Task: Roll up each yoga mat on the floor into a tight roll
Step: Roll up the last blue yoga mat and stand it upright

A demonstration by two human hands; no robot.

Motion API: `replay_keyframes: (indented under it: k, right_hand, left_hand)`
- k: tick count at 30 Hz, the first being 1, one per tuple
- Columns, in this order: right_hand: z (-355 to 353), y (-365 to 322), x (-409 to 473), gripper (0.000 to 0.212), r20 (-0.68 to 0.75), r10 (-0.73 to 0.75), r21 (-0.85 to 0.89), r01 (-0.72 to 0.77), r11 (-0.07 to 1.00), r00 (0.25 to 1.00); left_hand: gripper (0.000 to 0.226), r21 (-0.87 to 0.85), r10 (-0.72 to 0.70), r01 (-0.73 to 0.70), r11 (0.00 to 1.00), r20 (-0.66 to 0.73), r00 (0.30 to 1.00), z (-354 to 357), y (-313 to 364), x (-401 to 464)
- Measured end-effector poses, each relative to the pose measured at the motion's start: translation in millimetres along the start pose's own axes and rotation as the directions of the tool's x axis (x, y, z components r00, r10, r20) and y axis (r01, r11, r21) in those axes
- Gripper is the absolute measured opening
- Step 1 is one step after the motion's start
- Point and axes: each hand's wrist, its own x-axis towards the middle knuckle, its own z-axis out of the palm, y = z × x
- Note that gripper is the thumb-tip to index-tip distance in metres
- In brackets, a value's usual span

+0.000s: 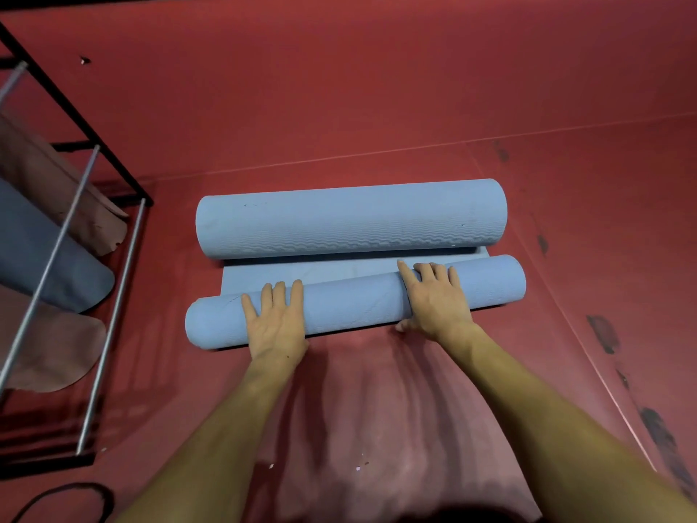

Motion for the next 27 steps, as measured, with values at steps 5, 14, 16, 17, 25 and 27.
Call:
replay_keyframes:
  k: [5,14,16,17,25,27]
  right_hand:
    - [11,2,3,0.102,-0.111,0.026,-0.009,-0.027,1.000,0.994]
    - [-32,10,0,0.109,0.228,-0.032,0.093,0.010,0.996,0.973]
    - [-33,15,-7,0.106,0.353,-0.049,0.110,0.010,0.994,0.934]
    - [-31,17,-11,0.106,0.400,-0.053,0.126,0.002,0.992,0.915]
    - [-30,19,-15,0.133,0.205,-0.103,-0.171,0.139,0.975,0.973]
    - [-28,21,-13,0.150,0.171,-0.124,-0.108,0.143,0.984,0.978]
  left_hand:
    - [0.076,0.063,0.044,-0.041,0.997,-0.049,0.998,-13,-4,8]
    - [0.072,0.008,0.159,-0.171,0.985,0.337,0.928,-53,-15,7]
    - [0.074,-0.042,0.207,-0.211,0.976,0.460,0.863,-54,-20,1]
    - [0.075,-0.068,0.222,-0.217,0.974,0.505,0.834,-54,-21,-1]
    - [0.086,-0.126,0.208,-0.166,0.978,0.585,0.784,-68,-16,-5]
    - [0.086,-0.136,0.203,-0.152,0.979,0.592,0.780,-67,-17,-5]
